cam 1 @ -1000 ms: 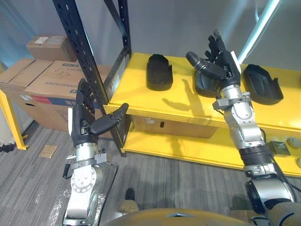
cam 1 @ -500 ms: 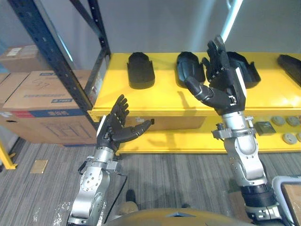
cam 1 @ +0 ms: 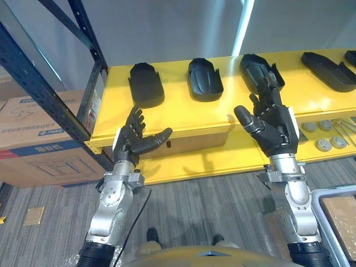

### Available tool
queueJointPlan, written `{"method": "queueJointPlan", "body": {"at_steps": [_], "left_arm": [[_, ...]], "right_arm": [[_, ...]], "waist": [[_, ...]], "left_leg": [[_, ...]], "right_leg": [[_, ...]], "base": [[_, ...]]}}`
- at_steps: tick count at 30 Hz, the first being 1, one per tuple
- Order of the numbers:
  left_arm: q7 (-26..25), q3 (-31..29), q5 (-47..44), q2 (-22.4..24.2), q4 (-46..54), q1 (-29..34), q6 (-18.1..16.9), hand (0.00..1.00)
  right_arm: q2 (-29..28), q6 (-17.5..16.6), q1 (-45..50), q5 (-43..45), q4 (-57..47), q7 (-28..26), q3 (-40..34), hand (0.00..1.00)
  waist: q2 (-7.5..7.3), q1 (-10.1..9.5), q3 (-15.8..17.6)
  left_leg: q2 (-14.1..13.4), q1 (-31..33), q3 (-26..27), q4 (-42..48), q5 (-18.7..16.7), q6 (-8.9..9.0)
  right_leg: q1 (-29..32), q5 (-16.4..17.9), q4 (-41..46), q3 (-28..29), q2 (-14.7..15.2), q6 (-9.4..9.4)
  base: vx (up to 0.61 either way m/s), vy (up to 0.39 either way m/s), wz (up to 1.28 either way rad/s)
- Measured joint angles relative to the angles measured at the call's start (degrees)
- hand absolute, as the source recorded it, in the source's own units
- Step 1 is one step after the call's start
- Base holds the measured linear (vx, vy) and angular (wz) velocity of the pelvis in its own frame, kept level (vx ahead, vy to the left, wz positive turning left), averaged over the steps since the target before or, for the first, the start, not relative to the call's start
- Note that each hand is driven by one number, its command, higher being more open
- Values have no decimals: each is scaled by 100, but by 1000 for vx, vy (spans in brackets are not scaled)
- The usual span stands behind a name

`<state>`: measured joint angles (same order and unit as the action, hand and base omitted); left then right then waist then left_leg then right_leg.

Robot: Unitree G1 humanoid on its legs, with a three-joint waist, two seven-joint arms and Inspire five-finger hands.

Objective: Walk over and take three plastic housings, then place them on the shelf

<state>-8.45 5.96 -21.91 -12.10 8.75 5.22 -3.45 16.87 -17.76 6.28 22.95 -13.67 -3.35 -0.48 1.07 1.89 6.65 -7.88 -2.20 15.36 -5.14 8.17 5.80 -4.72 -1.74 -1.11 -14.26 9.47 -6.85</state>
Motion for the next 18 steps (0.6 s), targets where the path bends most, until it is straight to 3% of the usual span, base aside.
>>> {"method": "queueJointPlan", "body": {"at_steps": [8,12,18], "left_arm": [[-477,-3,12,-19,-254,-585,38,100],[-757,-5,207,-118,-825,-820,251,100],[-1019,-142,204,-164,-1287,-1080,399,100]], "right_arm": [[-192,21,237,-102,-6,38,6,100],[-192,79,342,-192,-5,166,-41,100],[-194,80,660,-117,-4,125,-360,100]], "waist": [[28,74,-21],[28,251,-27],[35,364,-32]], "left_leg": [[-4,-18,190,2,-49,-7],[-25,-20,286,3,-56,2],[-80,-52,418,2,-70,22]], "right_leg": [[129,-20,3,201,-1,8],[180,-57,7,292,-22,19],[246,-67,10,429,-75,34]], "base": [[11,-2,-12],[23,-5,-11],[-1,-12,-14]]}}
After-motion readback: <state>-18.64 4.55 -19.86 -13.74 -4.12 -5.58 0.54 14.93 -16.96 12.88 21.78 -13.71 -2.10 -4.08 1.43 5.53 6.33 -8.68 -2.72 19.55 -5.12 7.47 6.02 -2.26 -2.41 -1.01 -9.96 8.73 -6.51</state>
